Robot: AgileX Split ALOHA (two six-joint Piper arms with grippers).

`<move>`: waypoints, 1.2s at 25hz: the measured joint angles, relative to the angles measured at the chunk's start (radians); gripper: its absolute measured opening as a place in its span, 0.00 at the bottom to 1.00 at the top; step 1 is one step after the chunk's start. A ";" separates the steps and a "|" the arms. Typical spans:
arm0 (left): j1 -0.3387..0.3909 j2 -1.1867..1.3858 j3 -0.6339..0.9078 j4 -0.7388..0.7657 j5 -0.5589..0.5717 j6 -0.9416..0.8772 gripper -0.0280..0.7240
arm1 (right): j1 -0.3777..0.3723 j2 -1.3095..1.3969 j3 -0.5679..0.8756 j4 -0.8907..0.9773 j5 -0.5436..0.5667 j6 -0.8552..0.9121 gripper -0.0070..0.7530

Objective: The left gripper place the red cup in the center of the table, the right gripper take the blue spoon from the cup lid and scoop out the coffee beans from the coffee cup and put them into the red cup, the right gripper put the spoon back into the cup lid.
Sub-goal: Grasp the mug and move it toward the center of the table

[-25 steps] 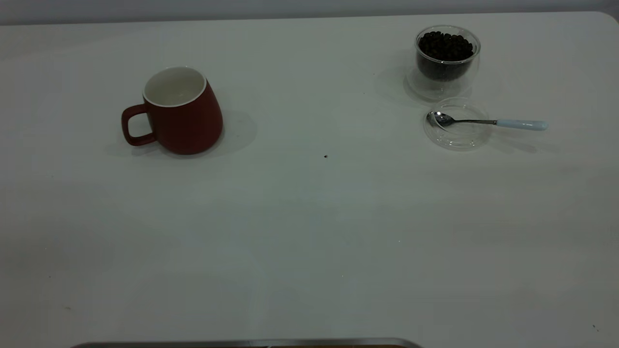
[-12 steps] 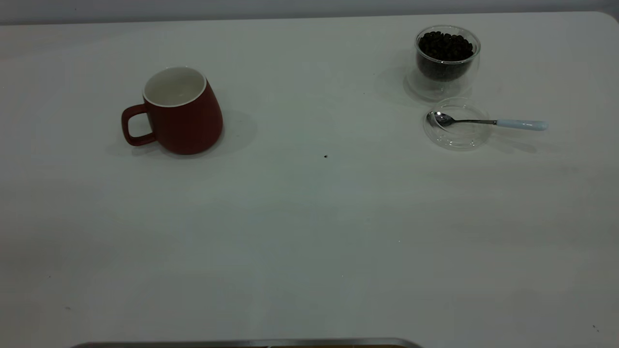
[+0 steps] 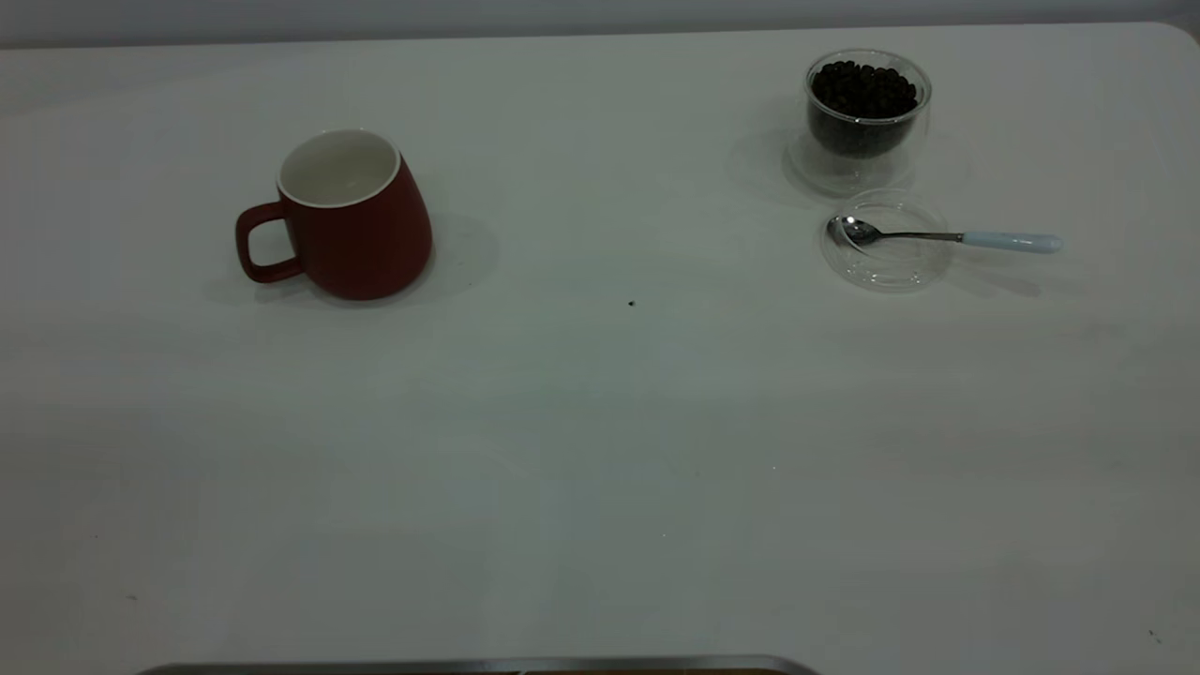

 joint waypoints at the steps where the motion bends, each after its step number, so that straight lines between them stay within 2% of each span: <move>1: 0.000 0.049 -0.018 0.001 0.000 -0.004 0.82 | 0.000 0.000 0.000 0.000 0.000 0.000 0.66; 5: 0.000 0.303 -0.062 0.005 -0.007 -0.002 0.82 | 0.000 0.000 0.000 0.000 0.000 0.000 0.66; 10: 0.000 0.674 -0.132 0.009 -0.141 0.079 0.82 | 0.000 0.000 0.000 0.000 0.000 0.000 0.66; 16: 0.000 1.121 -0.303 0.010 -0.260 0.138 0.82 | 0.000 0.000 0.000 0.000 0.000 0.000 0.66; 20: 0.001 1.363 -0.461 0.009 -0.251 0.163 0.82 | 0.000 0.000 0.000 0.000 0.000 0.000 0.66; 25: 0.001 1.592 -0.633 0.009 -0.271 0.287 0.82 | 0.000 0.000 0.000 0.000 0.000 0.000 0.66; 30: 0.001 1.774 -0.748 0.019 -0.295 0.368 0.82 | 0.000 0.000 0.000 0.000 0.000 0.000 0.66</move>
